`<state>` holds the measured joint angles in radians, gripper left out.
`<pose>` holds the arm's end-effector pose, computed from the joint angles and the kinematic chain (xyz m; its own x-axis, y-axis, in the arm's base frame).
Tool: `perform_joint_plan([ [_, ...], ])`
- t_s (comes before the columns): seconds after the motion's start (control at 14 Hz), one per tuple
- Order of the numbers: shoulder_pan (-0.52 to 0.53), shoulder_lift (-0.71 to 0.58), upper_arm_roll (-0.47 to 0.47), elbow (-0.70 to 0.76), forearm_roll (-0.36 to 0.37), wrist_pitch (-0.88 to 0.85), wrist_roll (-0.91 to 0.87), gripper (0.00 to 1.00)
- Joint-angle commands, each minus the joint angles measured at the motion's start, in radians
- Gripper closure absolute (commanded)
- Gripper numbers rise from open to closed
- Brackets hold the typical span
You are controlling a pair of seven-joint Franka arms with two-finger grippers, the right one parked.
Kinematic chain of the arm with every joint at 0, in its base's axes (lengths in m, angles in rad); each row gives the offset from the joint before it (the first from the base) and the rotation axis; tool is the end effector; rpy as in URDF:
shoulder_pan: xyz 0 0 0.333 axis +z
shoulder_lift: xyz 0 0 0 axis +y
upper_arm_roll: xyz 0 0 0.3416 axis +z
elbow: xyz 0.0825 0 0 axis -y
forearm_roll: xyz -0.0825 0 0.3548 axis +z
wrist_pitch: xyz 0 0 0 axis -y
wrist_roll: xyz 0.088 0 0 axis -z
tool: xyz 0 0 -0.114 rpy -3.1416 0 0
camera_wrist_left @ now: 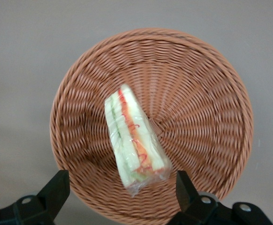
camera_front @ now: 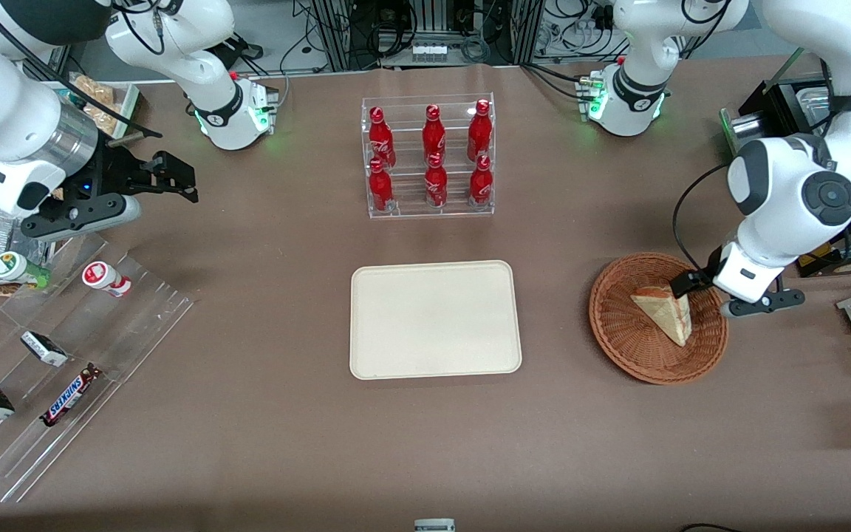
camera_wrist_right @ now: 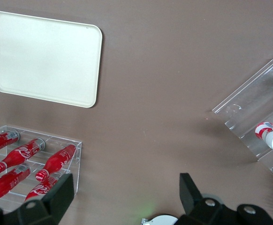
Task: Place sandwich from basket to tray
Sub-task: 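Lower the open left gripper onto the wrapped sandwich and close it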
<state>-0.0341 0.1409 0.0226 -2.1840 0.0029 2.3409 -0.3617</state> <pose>0.5345 -0.0063 0.3643 0.9399 0.3409 0.0169 0.3410 -0.9401 0.0007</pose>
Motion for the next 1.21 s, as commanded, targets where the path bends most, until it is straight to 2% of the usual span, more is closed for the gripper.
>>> perform_joint_plan([
  [0.0,-0.001,0.029,-0.006,-0.017,0.000,0.059,-0.338,0.00],
  [0.14,-0.003,0.054,-0.007,-0.058,-0.001,0.147,-0.539,0.00],
  [0.29,-0.006,0.092,-0.009,-0.079,-0.001,0.216,-0.620,0.02],
  [0.36,-0.006,0.112,-0.010,-0.076,-0.009,0.222,-0.635,0.12],
  [0.43,-0.006,0.121,-0.010,-0.076,-0.014,0.225,-0.645,0.44],
  [0.5,-0.006,0.121,-0.012,-0.079,-0.015,0.224,-0.645,0.71],
  [0.57,-0.007,0.115,-0.015,-0.077,-0.015,0.213,-0.643,0.88],
  [0.79,-0.006,0.088,-0.035,-0.028,-0.009,0.143,-0.626,0.95],
  [1.0,-0.012,0.120,-0.119,0.154,-0.004,-0.042,-0.582,0.96],
  [1.14,-0.058,0.179,-0.168,0.283,-0.004,-0.123,-0.554,0.97],
])
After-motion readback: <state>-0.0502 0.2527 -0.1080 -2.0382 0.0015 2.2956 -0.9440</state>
